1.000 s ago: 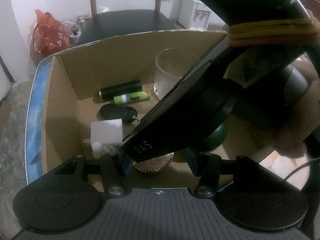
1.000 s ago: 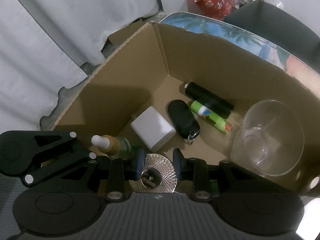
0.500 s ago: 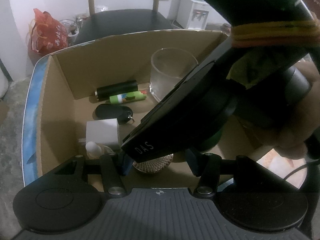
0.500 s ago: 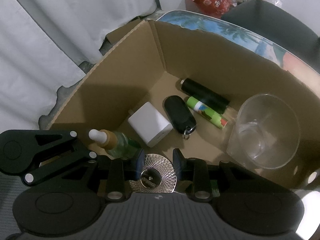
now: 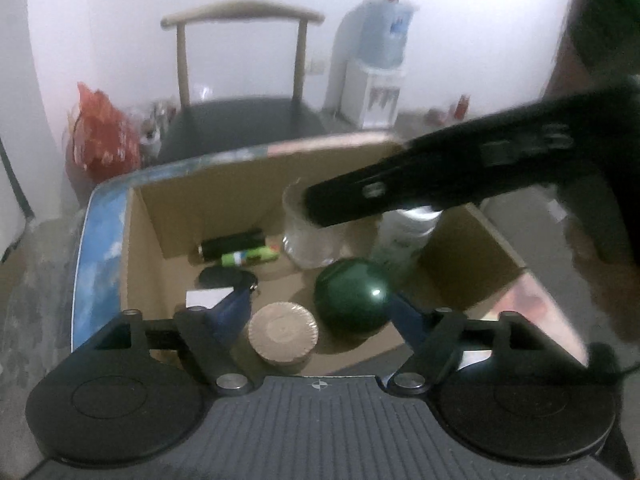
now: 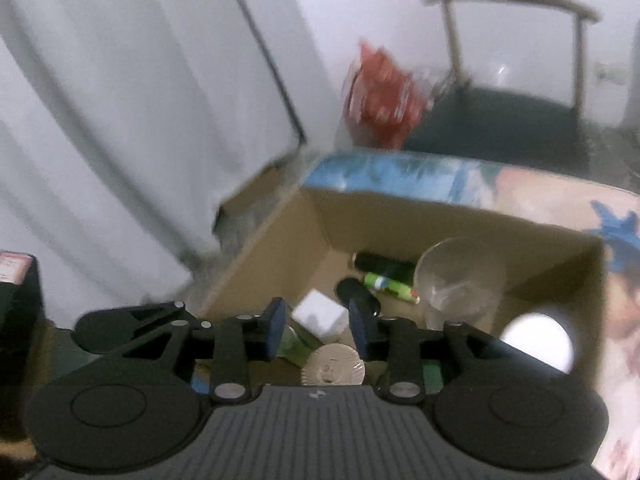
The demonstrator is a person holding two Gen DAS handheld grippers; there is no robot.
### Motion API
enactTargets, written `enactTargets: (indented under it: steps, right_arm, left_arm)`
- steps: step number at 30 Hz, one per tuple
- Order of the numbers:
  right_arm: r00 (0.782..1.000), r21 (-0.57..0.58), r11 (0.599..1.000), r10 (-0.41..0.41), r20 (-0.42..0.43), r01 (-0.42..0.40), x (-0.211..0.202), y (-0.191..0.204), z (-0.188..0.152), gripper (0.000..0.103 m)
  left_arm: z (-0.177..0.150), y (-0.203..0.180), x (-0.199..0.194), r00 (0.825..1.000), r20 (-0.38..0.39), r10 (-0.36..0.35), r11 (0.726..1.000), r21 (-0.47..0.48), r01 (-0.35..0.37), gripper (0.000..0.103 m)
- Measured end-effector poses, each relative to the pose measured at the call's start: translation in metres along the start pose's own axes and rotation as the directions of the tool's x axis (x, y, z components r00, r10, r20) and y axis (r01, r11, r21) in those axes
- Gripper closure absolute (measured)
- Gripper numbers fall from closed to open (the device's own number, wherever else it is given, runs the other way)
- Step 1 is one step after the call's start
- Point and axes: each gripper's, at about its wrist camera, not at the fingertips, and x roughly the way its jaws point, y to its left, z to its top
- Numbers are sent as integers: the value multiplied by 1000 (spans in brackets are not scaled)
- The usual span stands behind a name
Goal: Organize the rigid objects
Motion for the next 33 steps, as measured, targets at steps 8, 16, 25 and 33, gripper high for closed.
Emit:
enactTargets:
  steps: [8, 16, 25, 33]
  right_arm:
    - [946, 94, 989, -137, 294, 114, -89, 29, -81, 0]
    - [885, 277, 932, -323, 336, 235, -122, 20, -132, 0]
    - [822, 198, 854, -518, 235, 481, -110, 27, -153, 0]
    - [794, 98, 832, -552, 254, 547, -106, 38, -153, 0]
  left_arm:
    - [-15, -16, -40, 989, 148, 22, 1000, 7, -23, 0]
    - [-30, -14, -61, 984, 147, 97, 994, -62, -89, 0]
    - [-37, -19, -67, 958, 131, 255, 964, -117, -241, 0]
    - [-41, -17, -59, 932, 140, 334, 938, -148, -314, 0]
